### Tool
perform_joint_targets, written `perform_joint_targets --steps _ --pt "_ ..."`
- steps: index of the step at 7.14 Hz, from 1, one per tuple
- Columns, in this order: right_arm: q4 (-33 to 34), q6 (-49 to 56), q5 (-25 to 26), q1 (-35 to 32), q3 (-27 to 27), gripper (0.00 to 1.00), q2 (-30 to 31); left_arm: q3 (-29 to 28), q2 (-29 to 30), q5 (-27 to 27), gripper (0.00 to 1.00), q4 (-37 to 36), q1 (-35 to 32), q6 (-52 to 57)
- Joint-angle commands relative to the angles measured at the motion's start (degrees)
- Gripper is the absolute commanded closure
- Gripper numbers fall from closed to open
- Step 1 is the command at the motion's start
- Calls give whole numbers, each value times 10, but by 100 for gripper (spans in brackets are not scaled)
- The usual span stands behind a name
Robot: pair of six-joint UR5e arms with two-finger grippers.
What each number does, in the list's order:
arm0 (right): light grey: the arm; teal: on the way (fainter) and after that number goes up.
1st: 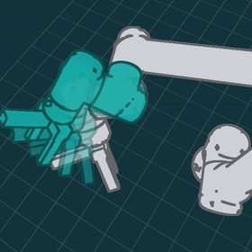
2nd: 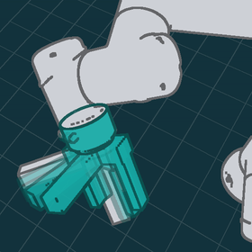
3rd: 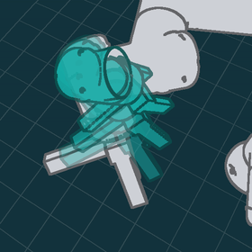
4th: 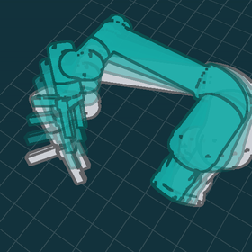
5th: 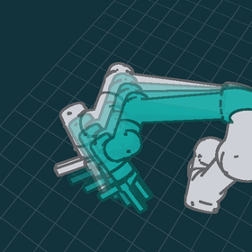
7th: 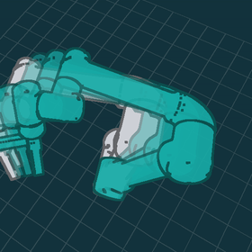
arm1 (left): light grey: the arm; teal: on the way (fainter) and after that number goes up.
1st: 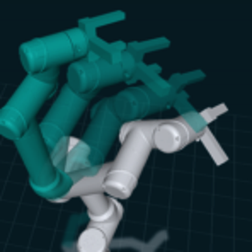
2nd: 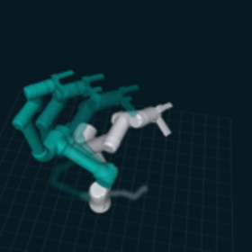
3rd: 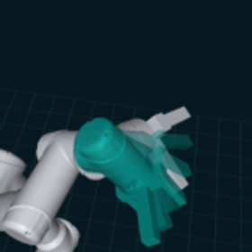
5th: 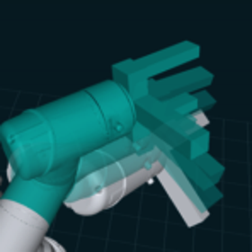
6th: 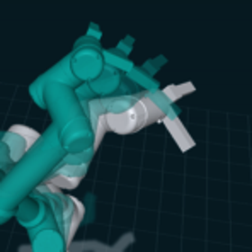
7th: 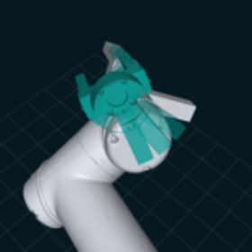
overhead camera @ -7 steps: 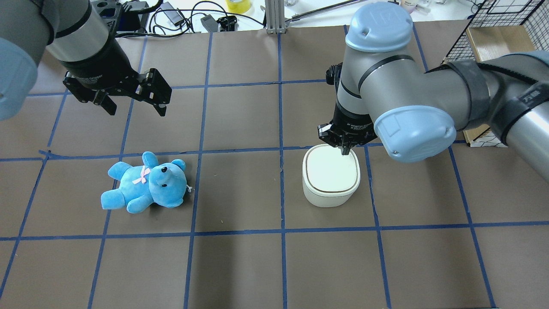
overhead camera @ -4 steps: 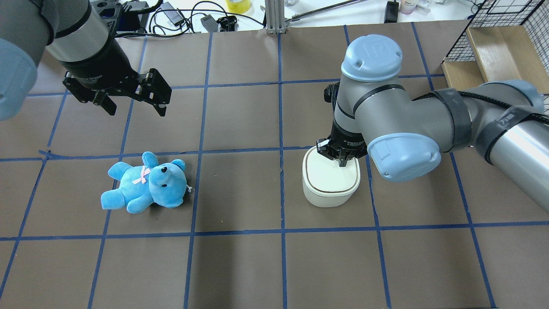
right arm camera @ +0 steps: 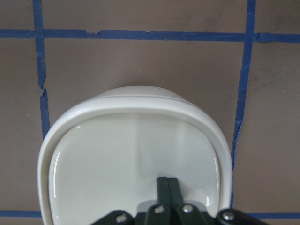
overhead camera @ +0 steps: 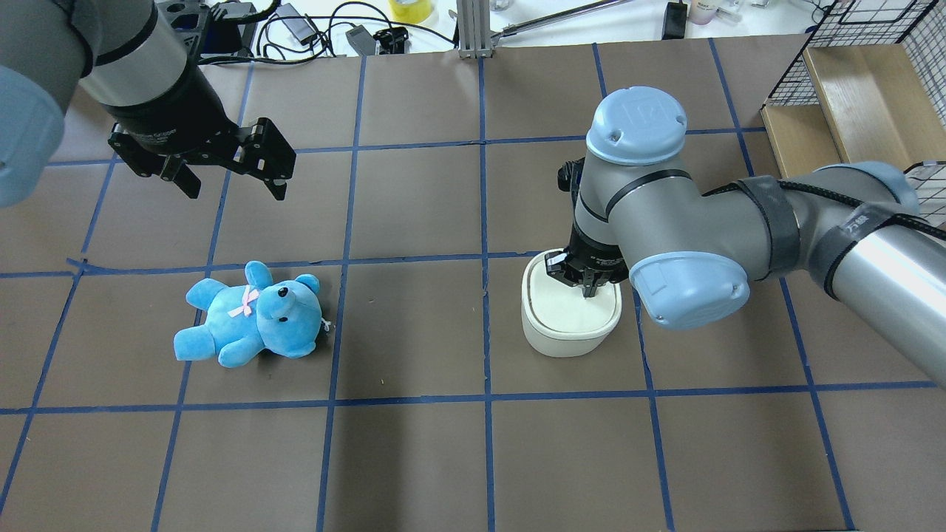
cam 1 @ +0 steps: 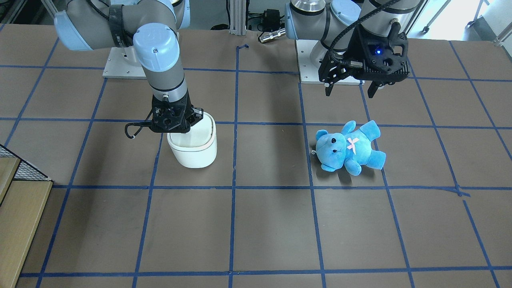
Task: Open trash can with right arm
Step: 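Press the right gripper onto the lid's edge farthest from the robot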
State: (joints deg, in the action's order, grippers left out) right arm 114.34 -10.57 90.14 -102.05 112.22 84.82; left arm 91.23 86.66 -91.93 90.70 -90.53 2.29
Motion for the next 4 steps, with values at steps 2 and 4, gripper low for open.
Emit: perform_joint_targets --steps 2,4 --pt "-9 -2 4 1 -30 50 19 0 0 0 0 0 0 0" --pt "-116 -1 6 4 -105 23 32 0 0 0 0 0 0 0"
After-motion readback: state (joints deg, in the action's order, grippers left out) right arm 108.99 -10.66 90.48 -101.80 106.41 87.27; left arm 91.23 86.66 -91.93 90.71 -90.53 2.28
